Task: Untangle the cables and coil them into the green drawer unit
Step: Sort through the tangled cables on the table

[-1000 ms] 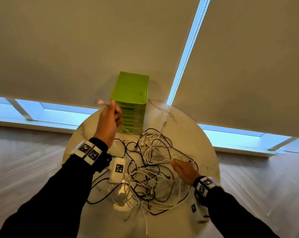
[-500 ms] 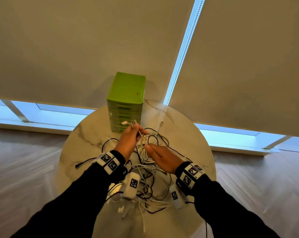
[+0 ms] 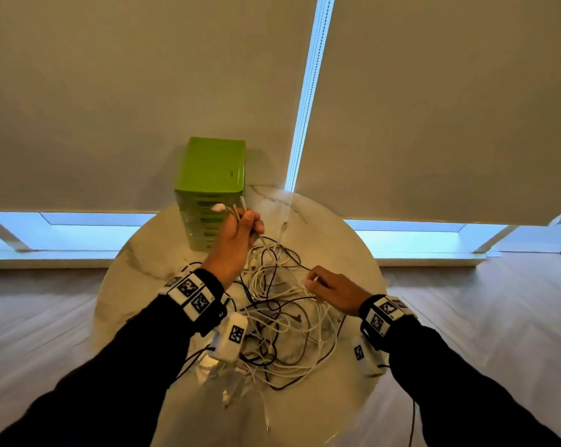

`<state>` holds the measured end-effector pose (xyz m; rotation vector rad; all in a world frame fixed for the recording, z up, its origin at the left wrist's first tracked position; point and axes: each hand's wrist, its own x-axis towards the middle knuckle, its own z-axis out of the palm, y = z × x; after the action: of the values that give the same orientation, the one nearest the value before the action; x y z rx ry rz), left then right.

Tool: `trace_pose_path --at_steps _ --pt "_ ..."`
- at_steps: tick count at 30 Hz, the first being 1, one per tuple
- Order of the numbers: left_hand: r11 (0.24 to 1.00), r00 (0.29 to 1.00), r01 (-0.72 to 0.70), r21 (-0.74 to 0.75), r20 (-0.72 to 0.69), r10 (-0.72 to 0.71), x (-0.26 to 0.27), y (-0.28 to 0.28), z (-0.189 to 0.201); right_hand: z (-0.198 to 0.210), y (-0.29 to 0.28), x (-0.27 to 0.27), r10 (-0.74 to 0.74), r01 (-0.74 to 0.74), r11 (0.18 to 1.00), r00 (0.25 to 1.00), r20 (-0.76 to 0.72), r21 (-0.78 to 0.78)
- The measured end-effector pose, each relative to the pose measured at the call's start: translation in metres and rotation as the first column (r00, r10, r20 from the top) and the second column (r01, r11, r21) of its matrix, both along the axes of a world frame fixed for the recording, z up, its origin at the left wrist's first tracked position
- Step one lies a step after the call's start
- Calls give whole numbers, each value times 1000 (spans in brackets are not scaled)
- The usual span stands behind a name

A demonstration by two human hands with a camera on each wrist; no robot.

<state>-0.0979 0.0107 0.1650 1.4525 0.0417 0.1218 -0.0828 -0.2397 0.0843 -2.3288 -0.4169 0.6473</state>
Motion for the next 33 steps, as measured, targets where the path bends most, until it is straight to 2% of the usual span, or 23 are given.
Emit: trace_pose_path --at_steps 5,9,12,15,17,19,22,23,24,25,28,30,32,33 --pt "967 970 241 82 -4 -242 -8 -77 -25 29 -20 -33 -60 101 966 983 -174 239" --pt "912 919 393 114 -3 -395 -17 -131 -32 45 -47 -64 -106 126 972 988 -110 196" --pt "862 875 476 176 0 -483 -19 -155 -36 51 -72 -85 -209 211 976 977 -45 59" --pt "857 872 488 163 -46 -488 -20 -165 -39 51 -105 -105 -344 343 936 939 -2 -85" --pt "880 884 466 86 -73 -461 -20 -166 -42 40 -130 -118 -372 363 909 928 -5 -207" --pt "885 878 464 -43 -116 -465 -19 -163 -43 20 -152 -132 -433 379 861 896 -96 -340" --pt "839 828 498 -219 -166 -535 -25 -160 -42 -25 -170 -153 -594 446 770 761 -259 -456" --pt "826 813 507 -247 -183 -553 -28 -160 -42 -36 -169 -157 -584 415 767 766 -267 -489" --pt "813 796 518 -266 -197 -572 -31 -160 -43 -47 -166 -158 -549 386 776 802 -234 -499" --pt "799 781 531 -281 -205 -590 -34 -161 -45 -51 -158 -158 -495 371 804 850 -179 -465" --pt "765 746 559 -320 -210 -632 -43 -164 -51 -44 -118 -150 -334 330 923 943 13 -197" --pt "773 745 565 -288 -225 -628 -47 -165 -55 -34 -91 -141 -250 250 968 968 21 -22" --pt "791 756 588 -172 -231 -612 -48 -164 -57 -21 -68 -134 -198 200 976 980 -30 84" --pt "798 770 599 -64 -225 -597 -48 -163 -57 -14 -60 -132 -181 181 978 983 -6 105"
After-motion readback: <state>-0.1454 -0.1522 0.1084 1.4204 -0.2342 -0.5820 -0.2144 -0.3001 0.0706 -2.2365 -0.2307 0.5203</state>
